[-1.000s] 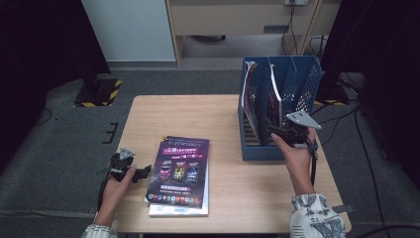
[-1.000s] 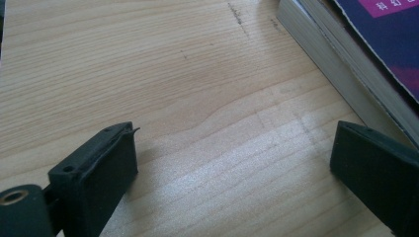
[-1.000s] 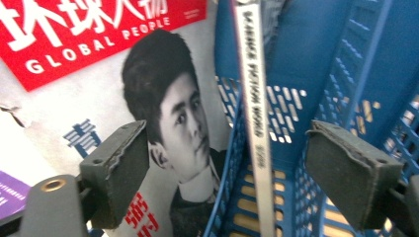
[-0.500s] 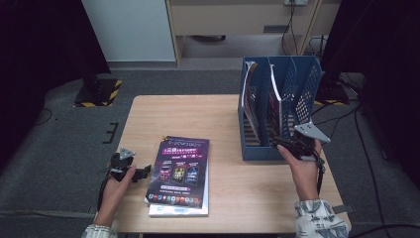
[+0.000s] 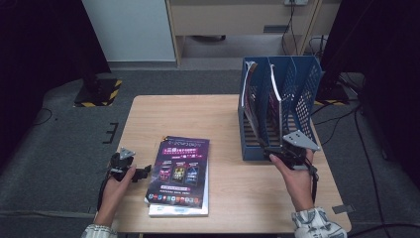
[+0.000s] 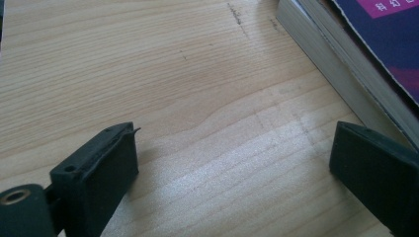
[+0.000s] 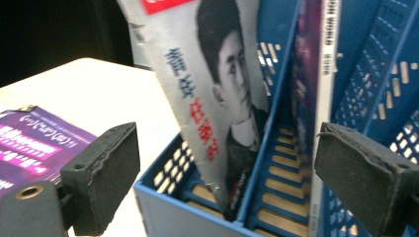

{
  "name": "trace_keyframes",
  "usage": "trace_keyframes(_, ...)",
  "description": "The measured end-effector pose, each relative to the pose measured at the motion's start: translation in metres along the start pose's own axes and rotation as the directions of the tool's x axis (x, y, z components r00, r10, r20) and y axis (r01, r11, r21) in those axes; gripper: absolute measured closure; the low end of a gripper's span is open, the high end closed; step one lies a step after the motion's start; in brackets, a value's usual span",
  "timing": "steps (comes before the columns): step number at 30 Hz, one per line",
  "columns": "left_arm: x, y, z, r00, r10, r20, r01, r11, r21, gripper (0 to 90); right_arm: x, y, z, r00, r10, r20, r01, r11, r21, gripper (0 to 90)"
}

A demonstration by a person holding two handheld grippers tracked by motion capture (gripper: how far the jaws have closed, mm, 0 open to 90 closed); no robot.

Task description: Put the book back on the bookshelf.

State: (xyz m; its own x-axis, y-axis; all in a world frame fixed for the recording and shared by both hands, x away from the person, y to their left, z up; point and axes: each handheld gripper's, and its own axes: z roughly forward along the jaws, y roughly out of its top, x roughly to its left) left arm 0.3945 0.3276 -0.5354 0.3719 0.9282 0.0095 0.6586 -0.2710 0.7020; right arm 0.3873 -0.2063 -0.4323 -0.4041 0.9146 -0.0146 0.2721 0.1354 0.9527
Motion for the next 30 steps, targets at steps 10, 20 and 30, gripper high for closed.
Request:
trace_keyframes(10, 0.001, 0.003, -0.005, 0.9999, -0.011, 0.004, 0.011, 0.9997, -0.02, 5.6, 0.031, -0.001, 0.002, 0.9965, -0.051, -0.066, 0.052, 0.998, 0.017, 10.8)
trace_keyframes(20, -0.008, 0.009, -0.018, 0.9981, -0.04, 0.048, 0.044, 0.9941, -0.099, 6.5, 0.064, -0.002, 0.009, 0.9858, -0.069, -0.153, 0.075, 0.997, 0.036, 12.8)
trace_keyframes(30, -0.014, 0.012, -0.025, 0.9968, -0.037, 0.071, 0.045, 0.9911, -0.125, 9.7, 0.096, -0.006, 0.025, 0.9664, -0.076, -0.246, 0.095, 0.993, 0.067, 13.9)
